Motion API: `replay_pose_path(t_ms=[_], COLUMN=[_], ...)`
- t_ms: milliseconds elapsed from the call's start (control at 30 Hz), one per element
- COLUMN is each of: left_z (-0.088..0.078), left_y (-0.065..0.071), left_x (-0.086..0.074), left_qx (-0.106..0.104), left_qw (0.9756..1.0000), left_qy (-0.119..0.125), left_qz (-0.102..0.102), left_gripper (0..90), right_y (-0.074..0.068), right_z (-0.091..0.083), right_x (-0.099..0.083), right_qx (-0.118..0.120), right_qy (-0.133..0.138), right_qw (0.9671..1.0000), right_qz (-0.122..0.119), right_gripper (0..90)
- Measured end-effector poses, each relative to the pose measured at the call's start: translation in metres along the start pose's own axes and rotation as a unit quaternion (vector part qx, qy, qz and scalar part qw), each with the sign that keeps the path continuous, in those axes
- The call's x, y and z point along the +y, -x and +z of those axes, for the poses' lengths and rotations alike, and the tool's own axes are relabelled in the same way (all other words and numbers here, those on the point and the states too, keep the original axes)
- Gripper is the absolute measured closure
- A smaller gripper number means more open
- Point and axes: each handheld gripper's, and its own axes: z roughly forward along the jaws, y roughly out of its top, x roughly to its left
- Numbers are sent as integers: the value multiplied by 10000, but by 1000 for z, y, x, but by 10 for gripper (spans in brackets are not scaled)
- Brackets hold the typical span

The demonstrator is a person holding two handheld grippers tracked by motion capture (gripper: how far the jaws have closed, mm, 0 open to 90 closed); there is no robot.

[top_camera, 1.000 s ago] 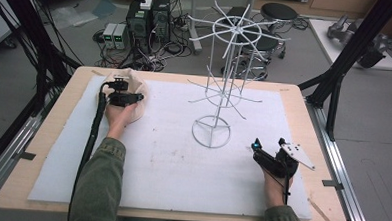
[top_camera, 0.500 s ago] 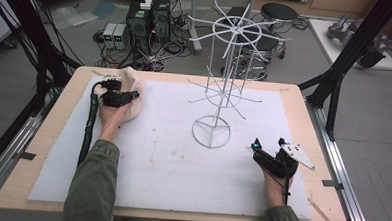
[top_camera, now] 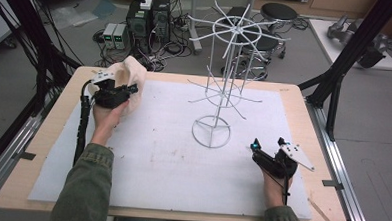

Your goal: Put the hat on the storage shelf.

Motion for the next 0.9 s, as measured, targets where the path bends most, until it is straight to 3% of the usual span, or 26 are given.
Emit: replay_pose_path(t_ms=[233,367,567,900], left_z=[-27,-41,-61,-85], left_y=[11,22,33,52], left_x=[14,19,33,58], left_qx=[-278,-363,-537,-699], left_qw=[9984,9972,9929,9871], left_qy=[482,647,1051,1374], left_qz=[-55,120,115,438], left_gripper=[788,788,788,788], right_y=[0,-2,-4,-4], right_z=[0,0,0,-2], right_x=[0,0,0,1], right_qx=[23,49,115,124], right_qy=[24,29,53,100], right_qw=[10000,10000,9999,9999], right_qz=[-45,-73,-91,-27], right_gripper=[109,109,109,109])
